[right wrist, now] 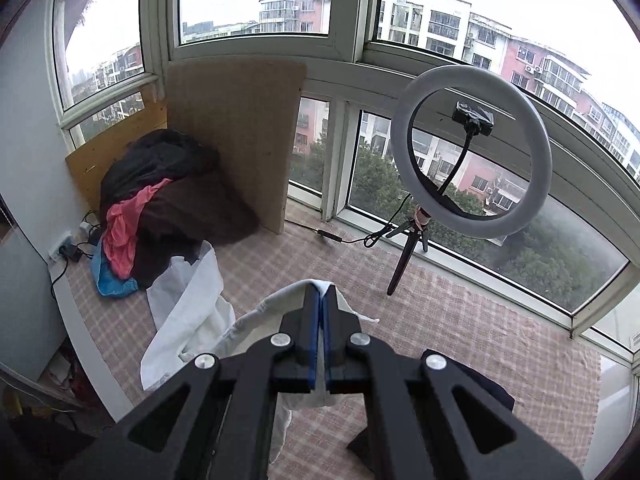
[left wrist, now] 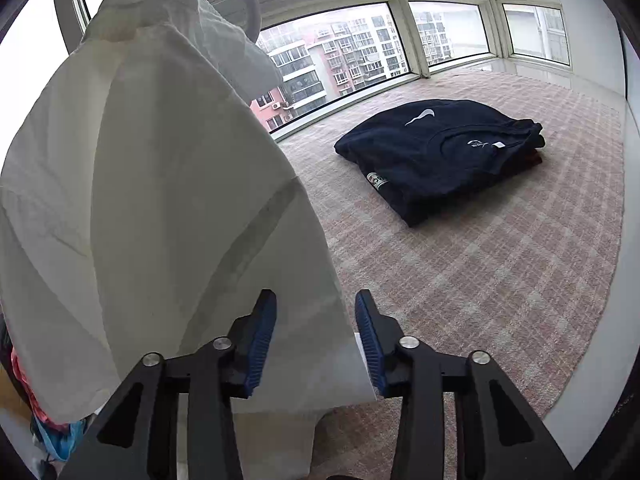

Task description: Fold clothes

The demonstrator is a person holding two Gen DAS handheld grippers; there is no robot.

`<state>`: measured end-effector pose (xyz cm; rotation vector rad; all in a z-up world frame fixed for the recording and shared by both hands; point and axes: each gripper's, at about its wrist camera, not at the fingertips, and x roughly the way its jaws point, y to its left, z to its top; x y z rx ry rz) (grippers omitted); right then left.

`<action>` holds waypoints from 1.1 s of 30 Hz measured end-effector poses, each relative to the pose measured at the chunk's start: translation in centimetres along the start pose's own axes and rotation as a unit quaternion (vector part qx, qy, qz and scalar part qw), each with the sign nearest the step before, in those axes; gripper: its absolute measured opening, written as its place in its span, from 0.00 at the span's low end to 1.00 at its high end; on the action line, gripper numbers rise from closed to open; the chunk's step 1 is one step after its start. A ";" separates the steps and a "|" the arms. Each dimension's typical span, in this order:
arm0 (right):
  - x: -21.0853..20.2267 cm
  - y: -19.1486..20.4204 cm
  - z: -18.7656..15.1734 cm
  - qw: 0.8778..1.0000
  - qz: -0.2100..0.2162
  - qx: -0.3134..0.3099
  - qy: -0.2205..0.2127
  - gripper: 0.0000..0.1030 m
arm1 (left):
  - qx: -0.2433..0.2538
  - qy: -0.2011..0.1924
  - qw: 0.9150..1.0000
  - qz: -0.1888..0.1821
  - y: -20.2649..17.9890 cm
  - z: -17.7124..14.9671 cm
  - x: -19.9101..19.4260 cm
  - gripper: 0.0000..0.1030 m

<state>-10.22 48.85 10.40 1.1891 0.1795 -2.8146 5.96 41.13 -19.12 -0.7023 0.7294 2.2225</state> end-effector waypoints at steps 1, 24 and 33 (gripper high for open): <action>-0.1 -0.1 0.0 1.000 0.000 -0.002 0.000 0.02 | -0.016 0.016 1.000 -0.021 0.7 -0.3 0.5 0.04; 4.0 -1.5 0.4 0.999 0.038 -0.009 0.030 0.02 | -0.152 0.043 0.963 0.217 -0.4 3.0 5.6 0.72; 3.4 -1.9 0.6 0.998 0.044 -0.032 0.023 0.02 | -0.193 0.035 0.979 0.058 7.6 0.4 0.4 0.01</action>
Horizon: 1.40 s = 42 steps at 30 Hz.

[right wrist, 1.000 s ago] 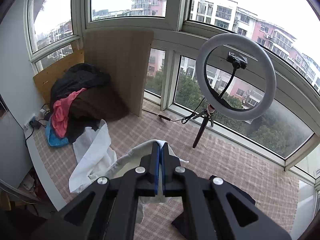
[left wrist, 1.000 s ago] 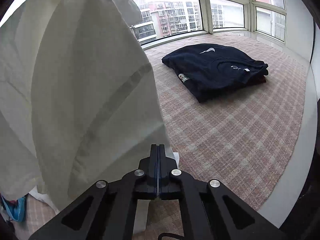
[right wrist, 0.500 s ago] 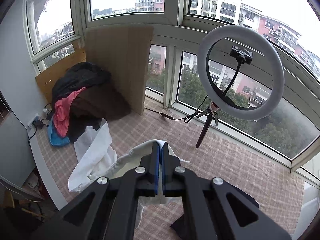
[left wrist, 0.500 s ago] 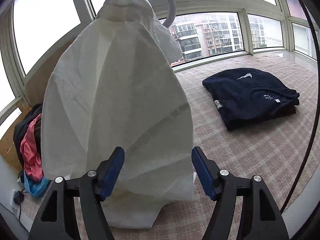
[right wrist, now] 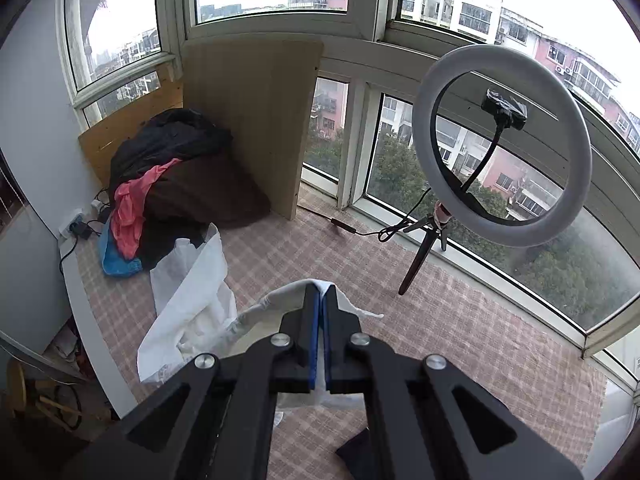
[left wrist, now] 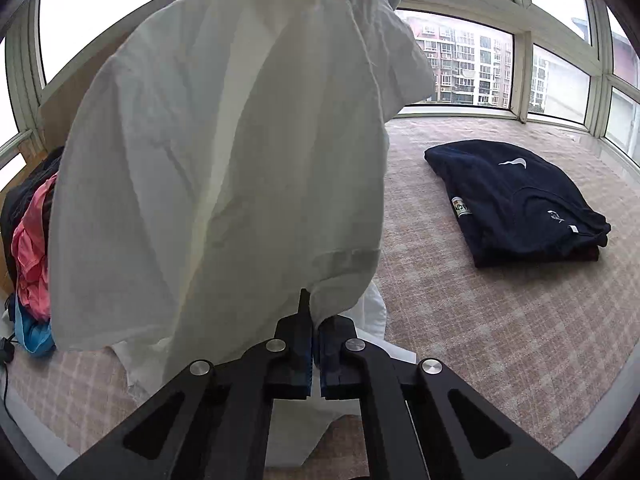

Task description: Fold clothes

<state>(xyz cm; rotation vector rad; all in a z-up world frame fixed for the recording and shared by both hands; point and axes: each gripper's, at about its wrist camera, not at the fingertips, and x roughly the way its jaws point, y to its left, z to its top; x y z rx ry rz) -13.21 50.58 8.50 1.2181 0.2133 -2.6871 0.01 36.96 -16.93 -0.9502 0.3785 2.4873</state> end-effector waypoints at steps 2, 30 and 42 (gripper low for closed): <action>-0.2 -0.3 -0.4 1.000 -0.001 -0.004 -0.003 0.02 | -0.019 0.001 0.999 -0.042 3.7 0.4 -3.2 0.01; -1.7 -0.2 -9.2 0.998 0.061 -0.007 0.023 0.02 | 0.175 0.017 0.981 -0.078 8.1 1.2 -1.8 0.03; 8.1 -7.4 -23.3 0.949 0.152 0.265 0.070 0.37 | 0.161 0.036 0.982 -0.096 9.9 2.4 -1.1 0.03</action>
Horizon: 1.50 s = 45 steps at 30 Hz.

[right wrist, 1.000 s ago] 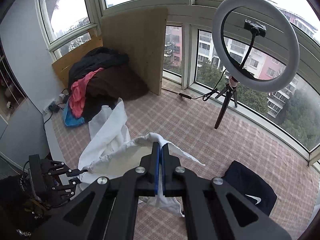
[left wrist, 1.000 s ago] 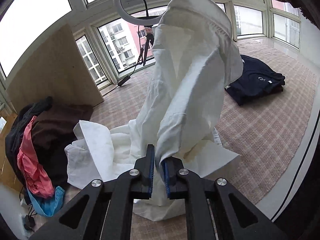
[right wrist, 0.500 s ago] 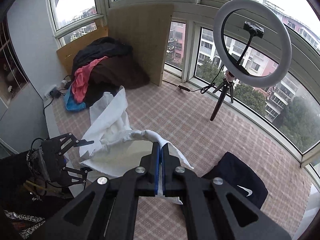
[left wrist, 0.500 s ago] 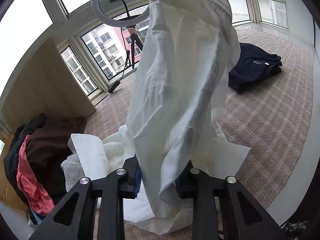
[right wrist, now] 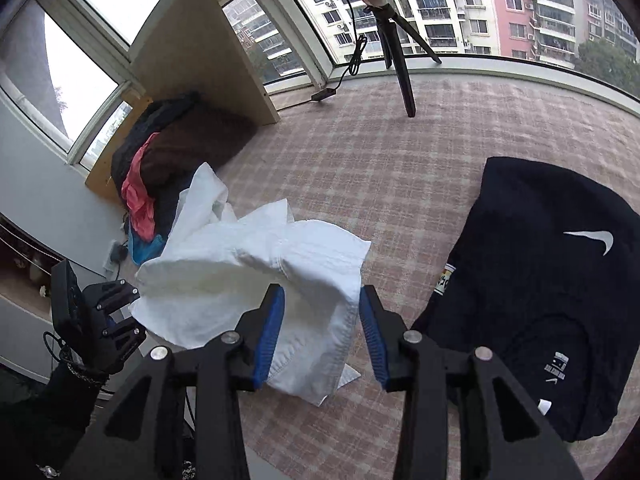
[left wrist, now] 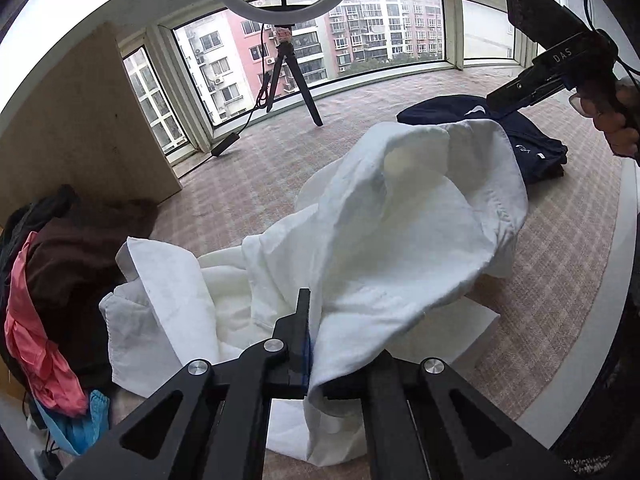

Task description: Fold clothes

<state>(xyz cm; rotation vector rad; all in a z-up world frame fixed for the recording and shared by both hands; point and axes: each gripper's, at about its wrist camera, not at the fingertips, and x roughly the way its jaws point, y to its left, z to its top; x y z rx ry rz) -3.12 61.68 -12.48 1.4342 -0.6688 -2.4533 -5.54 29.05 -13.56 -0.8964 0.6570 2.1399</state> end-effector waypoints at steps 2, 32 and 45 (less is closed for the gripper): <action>-0.1 -0.6 -1.9 1.000 0.006 0.009 -0.006 0.37 | 0.000 0.002 1.000 -0.002 0.1 0.0 0.2 0.03; -22.6 32.0 11.8 0.911 -0.115 -0.300 -0.257 0.02 | -0.015 -0.173 0.983 -0.060 4.0 8.1 -9.4 0.24; -31.3 40.1 12.2 0.891 -0.165 -0.297 -0.300 0.02 | -0.033 -0.283 0.954 -0.097 9.3 8.2 -18.6 0.42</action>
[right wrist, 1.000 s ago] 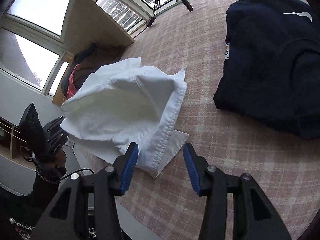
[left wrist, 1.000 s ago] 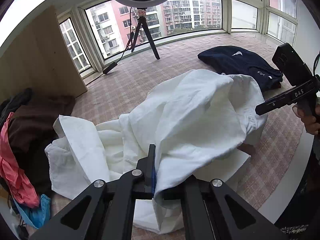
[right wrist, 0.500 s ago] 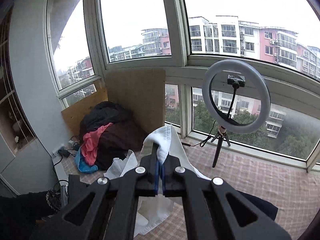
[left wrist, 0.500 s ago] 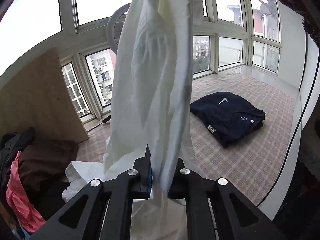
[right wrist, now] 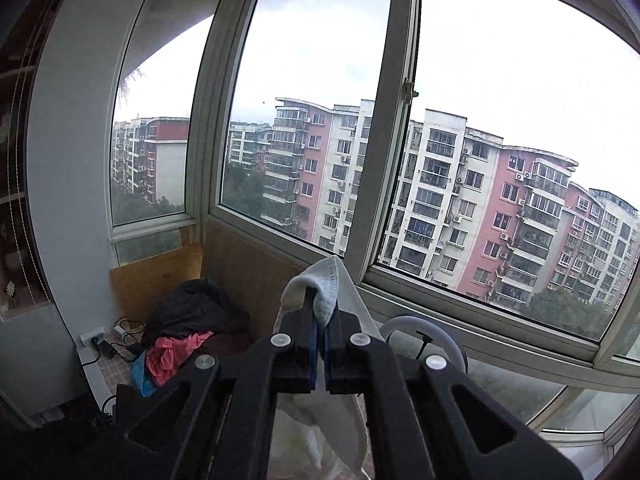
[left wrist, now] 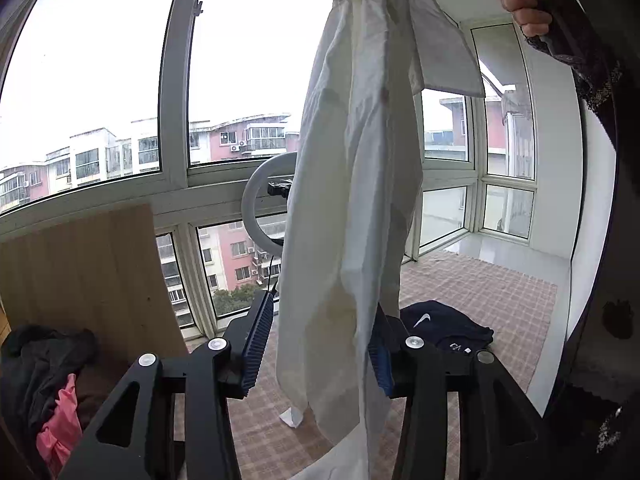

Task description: Fold clothes

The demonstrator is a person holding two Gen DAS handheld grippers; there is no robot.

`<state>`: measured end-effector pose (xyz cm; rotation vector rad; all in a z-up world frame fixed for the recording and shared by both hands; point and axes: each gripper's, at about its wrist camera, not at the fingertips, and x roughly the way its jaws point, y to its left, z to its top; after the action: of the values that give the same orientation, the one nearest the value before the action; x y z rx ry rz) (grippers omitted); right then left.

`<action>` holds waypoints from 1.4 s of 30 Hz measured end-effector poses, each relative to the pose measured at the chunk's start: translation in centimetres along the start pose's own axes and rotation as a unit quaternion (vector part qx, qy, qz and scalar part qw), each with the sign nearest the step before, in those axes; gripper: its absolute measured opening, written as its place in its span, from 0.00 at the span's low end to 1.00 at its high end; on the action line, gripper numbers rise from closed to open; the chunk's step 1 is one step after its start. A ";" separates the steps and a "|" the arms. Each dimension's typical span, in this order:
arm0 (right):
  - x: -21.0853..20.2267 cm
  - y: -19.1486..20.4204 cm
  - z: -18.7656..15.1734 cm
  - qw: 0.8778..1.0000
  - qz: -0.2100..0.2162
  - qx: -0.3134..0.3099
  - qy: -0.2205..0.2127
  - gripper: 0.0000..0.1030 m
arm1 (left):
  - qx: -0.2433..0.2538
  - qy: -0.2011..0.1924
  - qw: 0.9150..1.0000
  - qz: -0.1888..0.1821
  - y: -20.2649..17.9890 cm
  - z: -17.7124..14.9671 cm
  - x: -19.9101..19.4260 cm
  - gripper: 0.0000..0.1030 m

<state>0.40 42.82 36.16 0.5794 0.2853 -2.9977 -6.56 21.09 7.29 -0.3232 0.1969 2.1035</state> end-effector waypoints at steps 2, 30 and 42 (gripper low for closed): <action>0.9 -1.1 -3.1 0.999 -0.014 0.008 0.033 0.02 | 0.000 0.029 0.999 -0.013 0.1 -1.9 0.6 0.42; 2.3 -15.4 -37.7 0.933 -0.054 0.269 0.235 0.02 | 0.377 0.259 0.882 -0.114 -13.2 -17.7 13.3 0.33; 2.8 -17.9 -37.2 0.937 -0.054 0.260 0.226 0.02 | 0.285 0.238 0.928 -0.034 -8.8 -9.9 8.0 0.00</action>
<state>9.35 67.49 4.23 1.3407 -0.4930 -2.9935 -1.58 29.53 -4.71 -0.4707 1.0448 1.7679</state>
